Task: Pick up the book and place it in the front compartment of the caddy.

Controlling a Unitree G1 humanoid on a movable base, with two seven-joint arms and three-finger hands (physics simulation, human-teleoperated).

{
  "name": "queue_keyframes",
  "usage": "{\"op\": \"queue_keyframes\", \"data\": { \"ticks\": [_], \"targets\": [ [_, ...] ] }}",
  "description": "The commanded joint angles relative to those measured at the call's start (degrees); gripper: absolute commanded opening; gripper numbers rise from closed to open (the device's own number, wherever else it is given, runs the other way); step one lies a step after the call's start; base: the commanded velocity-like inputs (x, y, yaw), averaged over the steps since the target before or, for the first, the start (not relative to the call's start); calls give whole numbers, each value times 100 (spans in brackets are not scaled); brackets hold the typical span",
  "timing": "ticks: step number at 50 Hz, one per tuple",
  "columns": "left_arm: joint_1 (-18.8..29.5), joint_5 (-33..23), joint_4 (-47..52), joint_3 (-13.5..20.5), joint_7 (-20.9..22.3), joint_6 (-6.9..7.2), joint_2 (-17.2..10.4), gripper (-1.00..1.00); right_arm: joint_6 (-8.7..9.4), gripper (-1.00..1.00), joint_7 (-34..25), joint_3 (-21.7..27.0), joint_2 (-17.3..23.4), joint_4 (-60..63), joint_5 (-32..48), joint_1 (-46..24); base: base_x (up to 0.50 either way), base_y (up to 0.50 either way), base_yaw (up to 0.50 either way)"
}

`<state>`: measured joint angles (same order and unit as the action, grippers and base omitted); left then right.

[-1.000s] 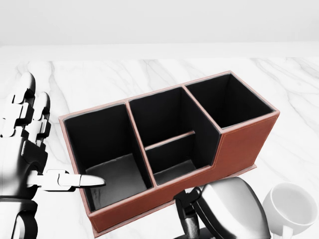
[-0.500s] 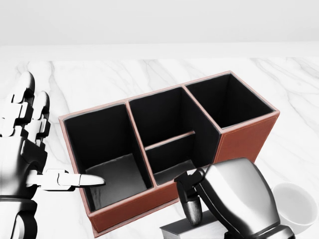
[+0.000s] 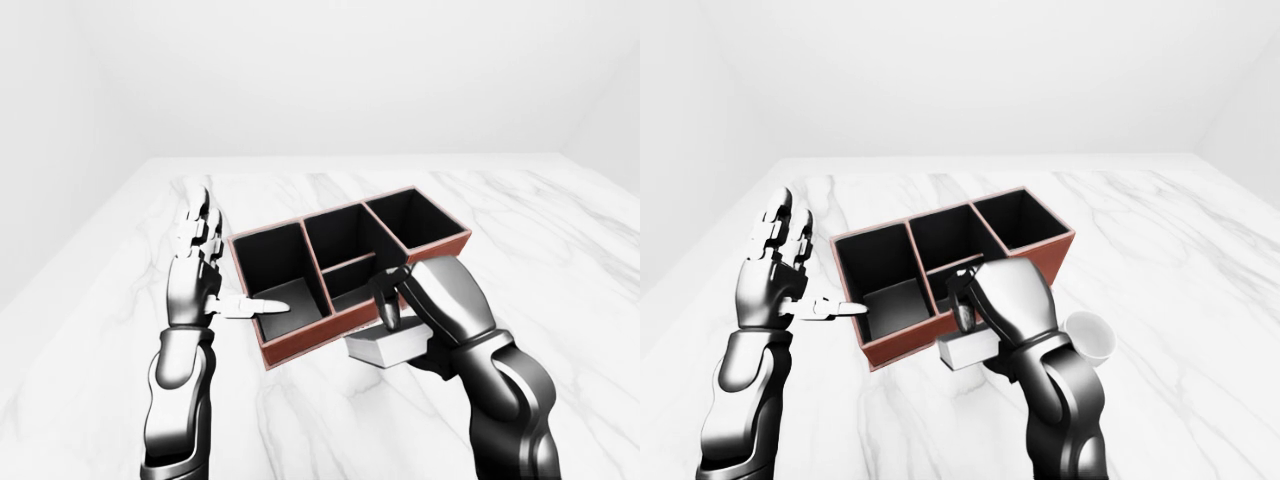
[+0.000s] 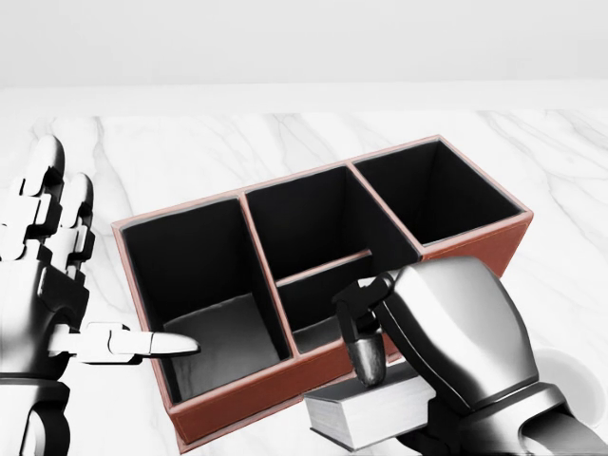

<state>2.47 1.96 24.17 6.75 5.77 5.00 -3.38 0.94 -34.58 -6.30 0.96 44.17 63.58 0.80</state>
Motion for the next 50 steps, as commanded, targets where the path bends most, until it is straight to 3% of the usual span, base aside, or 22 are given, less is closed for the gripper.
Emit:
{"op": "queue_keyframes", "data": {
  "ticks": [1,8,19,50],
  "targets": [
    [20,17,-5,22,0,0,-11,100,213,-100,-84,68,-54,-53,68,-557,0,0,0],
    [48,21,-69,27,-8,0,-14,100,405,-100,-207,104,-68,-166,95,-934,0,0,0],
    [38,23,-8,20,-13,0,-16,100,406,-100,-443,209,-32,-249,109,-1482,0,0,0],
    [37,32,38,29,-13,0,-18,100,406,-100,-162,255,78,-1336,76,-2395,0,0,0]
  ]
}}
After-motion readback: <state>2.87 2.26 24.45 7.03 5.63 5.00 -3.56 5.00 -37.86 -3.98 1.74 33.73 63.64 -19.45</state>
